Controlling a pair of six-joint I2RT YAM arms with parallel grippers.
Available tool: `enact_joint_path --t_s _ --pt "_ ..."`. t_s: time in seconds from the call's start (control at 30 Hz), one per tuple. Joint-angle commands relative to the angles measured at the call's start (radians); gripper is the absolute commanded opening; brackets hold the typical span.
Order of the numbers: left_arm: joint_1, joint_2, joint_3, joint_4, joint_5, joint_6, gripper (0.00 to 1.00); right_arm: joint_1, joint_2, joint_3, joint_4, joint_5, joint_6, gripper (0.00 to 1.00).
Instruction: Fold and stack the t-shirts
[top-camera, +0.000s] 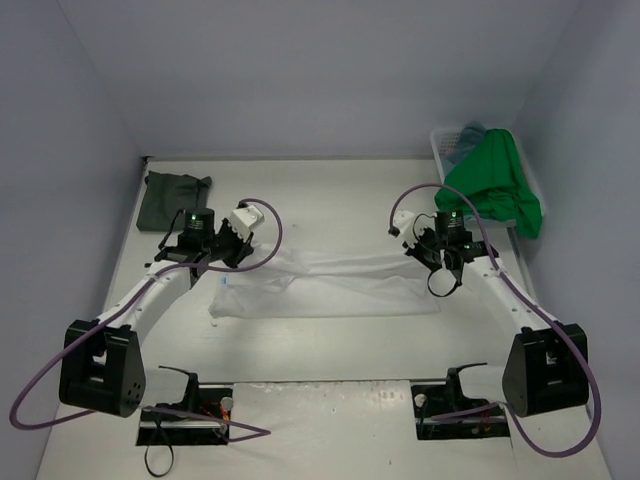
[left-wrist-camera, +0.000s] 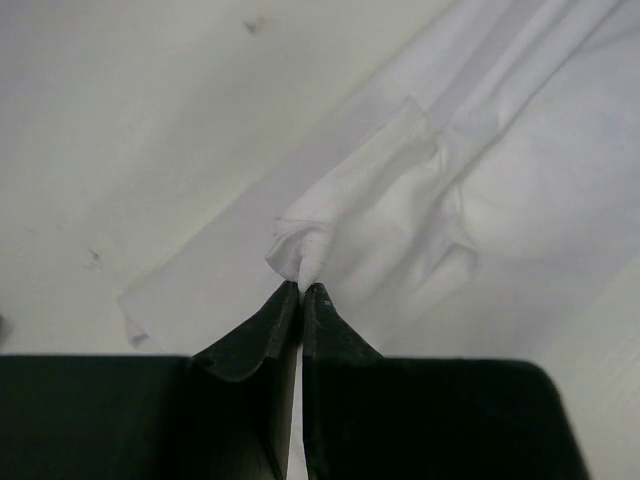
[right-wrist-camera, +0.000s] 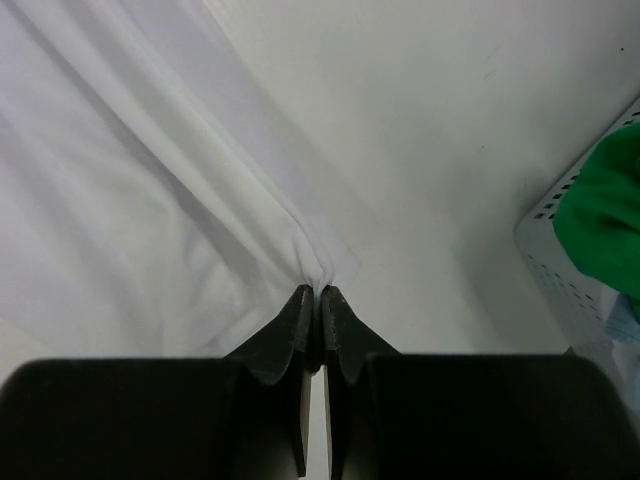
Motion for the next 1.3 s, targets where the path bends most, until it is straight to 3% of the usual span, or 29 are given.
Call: enact_joint_path --t_s 0.0,0.23,0.57,0.67,0.97,1.07,1.27 --pt "-0.002 -0.067 -0.012 -0.052 0.040 0.044 0.00 0.011 -0.061 -0.014 -0.035 -0.029 -0.029 0.00" --pt "-0.002 -0.176 -0.066 -0.186 0.083 0.092 0.00 0.012 -0.104 -0.043 -0.150 -0.052 -0.099 0.00" --pt "-0.002 -0.208 -0.076 -0.317 0.129 0.130 0.00 0.069 -0.026 -0.054 -0.255 -0.025 -0.130 0.31" --pt "-0.002 -0.193 -0.067 -0.363 0.137 0.153 0.00 0.095 -0.009 -0.061 -0.259 -0.003 -0.124 0.34" --pt "-0.002 -0.173 -0.059 -0.461 0.148 0.224 0.00 0.112 0.026 -0.068 -0.259 0.010 -0.118 0.29" --pt "-0.002 -0.181 -0.066 -0.480 0.145 0.253 0.00 0.113 0.040 -0.066 -0.256 0.006 -0.116 0.22" --pt "-0.002 -0.192 -0.092 -0.509 0.126 0.294 0.00 0.113 0.086 -0.061 -0.253 -0.014 -0.112 0.17"
